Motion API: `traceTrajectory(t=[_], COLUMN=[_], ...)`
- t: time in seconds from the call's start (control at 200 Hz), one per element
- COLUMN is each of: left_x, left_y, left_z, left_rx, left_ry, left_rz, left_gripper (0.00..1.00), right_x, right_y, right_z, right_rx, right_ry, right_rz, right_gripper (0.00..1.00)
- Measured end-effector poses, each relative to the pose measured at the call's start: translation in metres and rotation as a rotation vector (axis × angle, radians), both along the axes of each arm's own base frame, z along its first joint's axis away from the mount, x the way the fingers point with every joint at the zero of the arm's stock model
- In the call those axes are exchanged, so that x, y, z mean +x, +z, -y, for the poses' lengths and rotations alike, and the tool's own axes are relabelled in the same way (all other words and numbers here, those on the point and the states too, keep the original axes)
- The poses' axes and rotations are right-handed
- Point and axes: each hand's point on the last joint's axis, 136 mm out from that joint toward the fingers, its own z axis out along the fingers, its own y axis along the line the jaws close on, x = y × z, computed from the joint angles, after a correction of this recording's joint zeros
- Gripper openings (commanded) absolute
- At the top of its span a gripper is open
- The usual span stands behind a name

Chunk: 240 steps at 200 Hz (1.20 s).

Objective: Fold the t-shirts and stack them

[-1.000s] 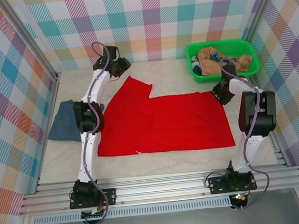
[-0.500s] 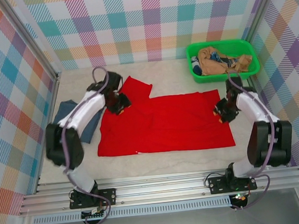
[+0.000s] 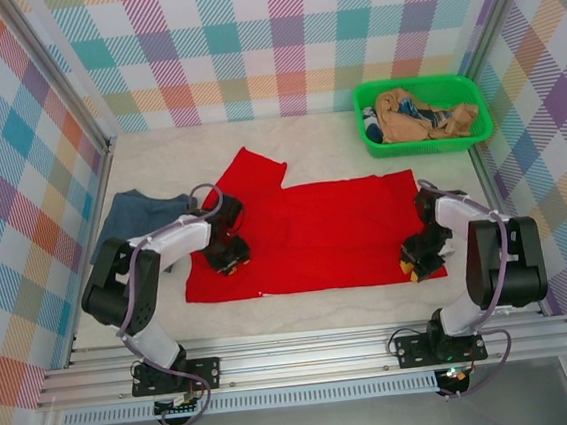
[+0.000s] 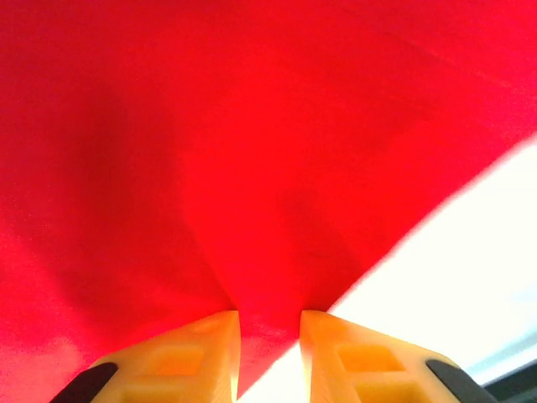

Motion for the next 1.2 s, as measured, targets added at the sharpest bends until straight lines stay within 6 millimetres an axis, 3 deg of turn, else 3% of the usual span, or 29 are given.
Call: traceTrajectory(t=[0.185,0.315,0.385,0.45,0.56,0.66,0.76,0.84,0.965,1.2], left_x=[-0.044,-0.054,-0.051,-0.042,-0.015,0.006,0.014,0.015,0.014,0.013], left_y=[-0.002,-0.002,-0.001,-0.001,0.0,0.0,0.001,0.002,0.003,0.024], left_z=[-0.003,-0.013,-0.014,-0.015,-0.013,-0.016,-0.017,-0.016,-0.016,-0.015], left_rx=[0.044,0.08,0.101,0.127,0.143,0.146,0.142,0.142,0.141,0.114], left_ry=[-0.045,-0.046,-0.06,-0.074,-0.075,-0.061,-0.065,-0.07,-0.073,-0.072], left_rz=[-0.037,-0.048,-0.052,-0.056,-0.036,-0.025,-0.017,-0.015,-0.015,0.024], left_gripper=[0.34,0.37,0.38,0.38,0.38,0.38,0.38,0.38,0.39,0.39], right_x=[-0.059,-0.067,-0.053,-0.024,0.027,0.06,0.074,0.068,0.056,-0.01], right_y=[0.004,0.009,0.018,0.03,0.043,0.032,0.01,-0.004,-0.005,-0.003], right_z=[-0.003,-0.003,-0.002,-0.002,0.001,0.004,0.006,0.009,0.012,0.015], right_rx=[-0.003,-0.009,-0.01,-0.002,0.005,0.015,0.012,0.0,-0.013,-0.036], right_ry=[-0.052,-0.071,-0.067,-0.041,0.019,0.051,0.067,0.064,0.022,-0.072], right_rz=[-0.155,-0.168,-0.103,0.022,0.193,0.216,0.181,0.109,0.066,-0.105], right_gripper=[0.25,0.26,0.3,0.34,0.33,0.31,0.25,0.25,0.24,0.27])
